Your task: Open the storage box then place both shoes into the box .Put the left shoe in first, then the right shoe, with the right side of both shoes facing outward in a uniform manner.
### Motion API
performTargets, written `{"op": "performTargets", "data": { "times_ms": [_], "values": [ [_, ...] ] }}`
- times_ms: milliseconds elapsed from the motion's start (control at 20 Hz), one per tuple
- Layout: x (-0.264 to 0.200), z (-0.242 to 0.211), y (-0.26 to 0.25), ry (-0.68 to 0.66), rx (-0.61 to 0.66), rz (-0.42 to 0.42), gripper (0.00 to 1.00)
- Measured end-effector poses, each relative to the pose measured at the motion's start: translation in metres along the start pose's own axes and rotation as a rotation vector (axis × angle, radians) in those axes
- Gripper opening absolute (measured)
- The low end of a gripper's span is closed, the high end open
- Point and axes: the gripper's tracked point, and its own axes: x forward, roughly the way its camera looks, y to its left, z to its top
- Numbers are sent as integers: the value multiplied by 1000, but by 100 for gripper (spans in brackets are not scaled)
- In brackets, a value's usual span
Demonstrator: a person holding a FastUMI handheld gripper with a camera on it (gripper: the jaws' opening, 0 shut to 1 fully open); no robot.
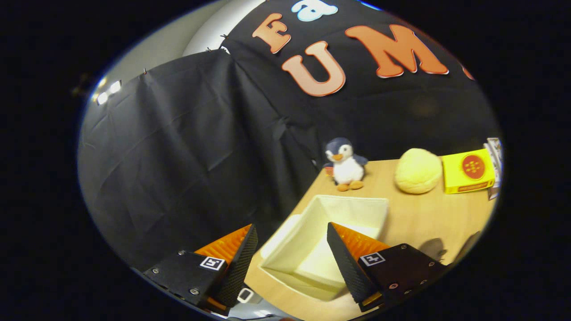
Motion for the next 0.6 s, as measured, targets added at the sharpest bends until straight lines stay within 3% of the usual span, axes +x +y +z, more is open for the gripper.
{"op": "performTargets", "data": {
  "times_ms": [200, 600],
  "values": [
    [-43, -38, -92, 34, -61, -215, 96],
    [-80, -111, -195, 154, -30, -398, 96]
  ]
}}
